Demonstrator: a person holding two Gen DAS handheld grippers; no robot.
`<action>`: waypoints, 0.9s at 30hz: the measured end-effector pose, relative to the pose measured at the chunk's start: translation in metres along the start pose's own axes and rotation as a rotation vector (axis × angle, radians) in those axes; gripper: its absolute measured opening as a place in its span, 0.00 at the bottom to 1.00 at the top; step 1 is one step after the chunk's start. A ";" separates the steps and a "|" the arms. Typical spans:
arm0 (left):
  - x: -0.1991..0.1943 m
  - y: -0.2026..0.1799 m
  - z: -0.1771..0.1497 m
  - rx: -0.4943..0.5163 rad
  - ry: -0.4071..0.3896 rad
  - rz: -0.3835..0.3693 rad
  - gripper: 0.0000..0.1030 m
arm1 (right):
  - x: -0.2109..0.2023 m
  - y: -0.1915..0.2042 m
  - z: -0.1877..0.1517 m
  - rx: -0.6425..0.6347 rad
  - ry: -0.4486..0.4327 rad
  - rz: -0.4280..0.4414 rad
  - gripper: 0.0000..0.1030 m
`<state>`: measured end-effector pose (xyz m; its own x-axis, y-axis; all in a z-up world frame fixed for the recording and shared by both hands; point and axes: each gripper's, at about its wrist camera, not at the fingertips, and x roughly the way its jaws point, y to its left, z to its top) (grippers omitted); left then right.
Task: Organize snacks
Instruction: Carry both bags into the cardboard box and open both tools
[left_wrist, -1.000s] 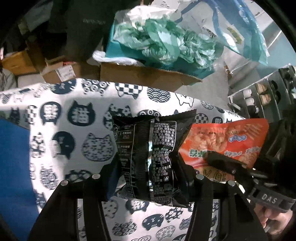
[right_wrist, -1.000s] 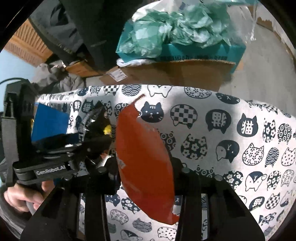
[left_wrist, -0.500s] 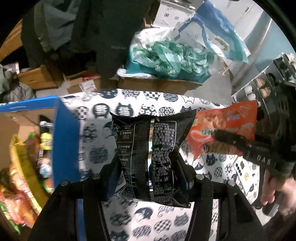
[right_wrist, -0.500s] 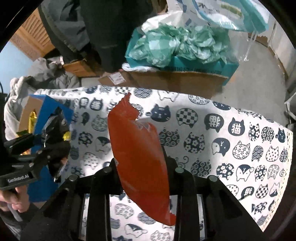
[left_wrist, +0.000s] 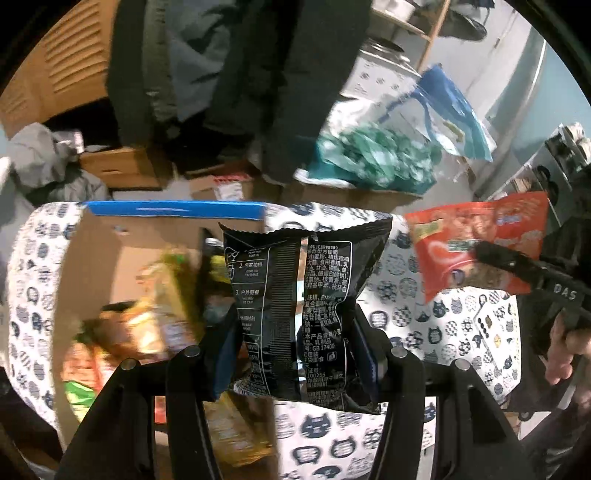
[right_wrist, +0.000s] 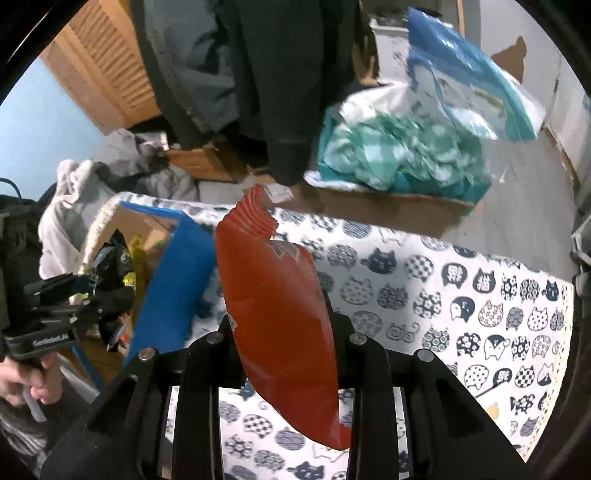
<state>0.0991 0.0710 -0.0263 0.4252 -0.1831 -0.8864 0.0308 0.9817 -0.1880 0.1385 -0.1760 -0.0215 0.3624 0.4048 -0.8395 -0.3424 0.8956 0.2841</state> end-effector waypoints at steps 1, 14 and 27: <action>-0.004 0.008 0.000 -0.006 -0.006 0.009 0.55 | -0.001 0.005 0.002 -0.005 -0.004 0.004 0.27; -0.008 0.098 0.005 -0.155 -0.021 0.056 0.55 | 0.001 0.093 0.028 -0.095 -0.050 0.078 0.27; 0.015 0.151 0.014 -0.264 0.013 0.057 0.55 | 0.047 0.166 0.037 -0.151 -0.042 0.095 0.27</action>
<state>0.1229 0.2173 -0.0622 0.4077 -0.1307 -0.9037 -0.2301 0.9430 -0.2402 0.1306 -0.0020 0.0034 0.3571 0.4962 -0.7913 -0.5017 0.8165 0.2856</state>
